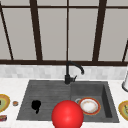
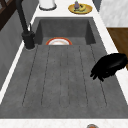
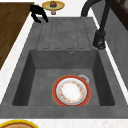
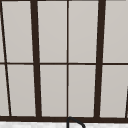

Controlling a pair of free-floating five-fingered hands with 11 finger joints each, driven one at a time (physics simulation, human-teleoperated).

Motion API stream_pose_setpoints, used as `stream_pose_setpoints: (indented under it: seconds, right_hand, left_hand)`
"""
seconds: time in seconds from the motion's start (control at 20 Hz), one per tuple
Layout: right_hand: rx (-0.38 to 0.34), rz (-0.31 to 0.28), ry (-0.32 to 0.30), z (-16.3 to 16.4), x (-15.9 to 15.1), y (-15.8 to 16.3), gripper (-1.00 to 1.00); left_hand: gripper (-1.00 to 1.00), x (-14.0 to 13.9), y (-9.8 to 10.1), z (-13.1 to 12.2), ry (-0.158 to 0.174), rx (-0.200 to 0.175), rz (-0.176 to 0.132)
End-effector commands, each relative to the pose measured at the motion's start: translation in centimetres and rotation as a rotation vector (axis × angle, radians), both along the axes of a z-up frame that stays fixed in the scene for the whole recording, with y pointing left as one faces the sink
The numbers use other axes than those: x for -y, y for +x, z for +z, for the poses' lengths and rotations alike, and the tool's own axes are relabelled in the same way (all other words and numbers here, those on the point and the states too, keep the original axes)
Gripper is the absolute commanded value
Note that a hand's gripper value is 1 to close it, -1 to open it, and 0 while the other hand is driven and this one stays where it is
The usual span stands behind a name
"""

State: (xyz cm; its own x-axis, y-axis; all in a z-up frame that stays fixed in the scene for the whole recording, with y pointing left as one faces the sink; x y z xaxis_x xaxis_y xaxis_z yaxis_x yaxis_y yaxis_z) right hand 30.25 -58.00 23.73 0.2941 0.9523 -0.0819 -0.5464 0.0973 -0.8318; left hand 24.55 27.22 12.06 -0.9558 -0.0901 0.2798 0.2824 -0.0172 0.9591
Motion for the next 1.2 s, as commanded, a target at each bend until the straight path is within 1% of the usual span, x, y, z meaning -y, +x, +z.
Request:
stream_pose_setpoints:
  seconds: [0.0,0.1,0.4,0.55,0.95,1.15]
  right_hand:
    - [-0.008,0.044,0.013,0.8,-1.9,0.0,-1.00]
    - [-0.014,0.054,0.018,1.3,-2.9,-0.1,-1.00]
    - [0.000,0.077,0.023,2.2,-6.3,-0.8,-1.00]
    - [0.001,0.094,0.029,2.1,-8.0,-1.3,-1.00]
    - [0.009,0.115,0.049,2.2,-12.7,-3.0,-1.00]
    - [0.016,0.110,0.057,2.0,-15.3,-4.6,-1.00]
  left_hand:
    - [0.00,0.0,0.0,0.0,0.000,0.000,0.000]
    - [0.00,0.0,0.0,0.0,0.000,0.000,0.000]
    - [0.00,0.0,0.0,0.0,0.000,0.000,0.000]
    - [0.00,0.0,0.0,0.0,0.000,0.000,0.000]
    - [0.00,0.0,0.0,0.0,0.000,0.000,0.000]
    - [0.00,0.0,0.0,0.0,0.000,0.000,0.000]
